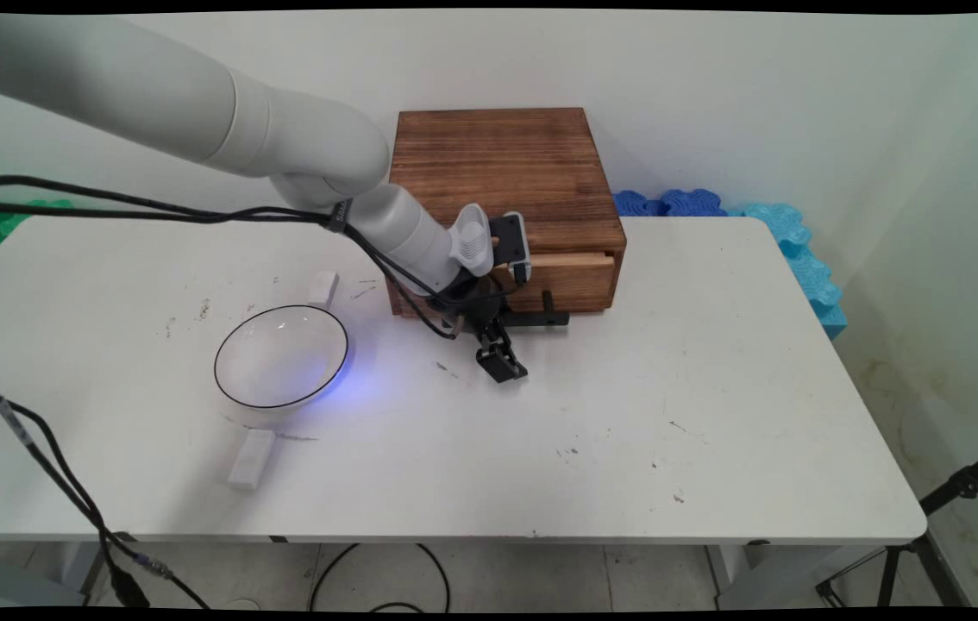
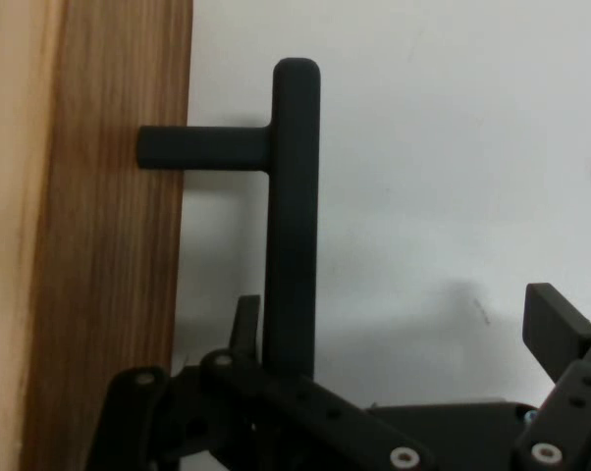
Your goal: Open the drawer
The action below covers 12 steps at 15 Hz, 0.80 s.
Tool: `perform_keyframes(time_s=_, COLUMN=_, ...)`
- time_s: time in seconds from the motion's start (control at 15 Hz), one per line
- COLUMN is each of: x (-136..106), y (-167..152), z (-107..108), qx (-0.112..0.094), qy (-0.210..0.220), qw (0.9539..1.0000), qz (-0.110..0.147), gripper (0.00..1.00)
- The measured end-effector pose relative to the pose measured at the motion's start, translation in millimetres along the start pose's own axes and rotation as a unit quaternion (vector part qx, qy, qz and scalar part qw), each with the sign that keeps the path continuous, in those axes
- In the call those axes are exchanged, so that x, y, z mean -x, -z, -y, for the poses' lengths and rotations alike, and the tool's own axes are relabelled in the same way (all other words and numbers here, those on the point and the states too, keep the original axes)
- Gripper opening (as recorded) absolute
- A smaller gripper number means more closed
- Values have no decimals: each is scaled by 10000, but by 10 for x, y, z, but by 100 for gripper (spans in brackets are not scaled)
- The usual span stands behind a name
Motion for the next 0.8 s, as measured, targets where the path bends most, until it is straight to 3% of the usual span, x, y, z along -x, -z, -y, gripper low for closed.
perform_keyframes(time_s=0.8, x=3, y=44, z=-253, qx=108, qy=4, qw=9999, qz=13, gripper=100)
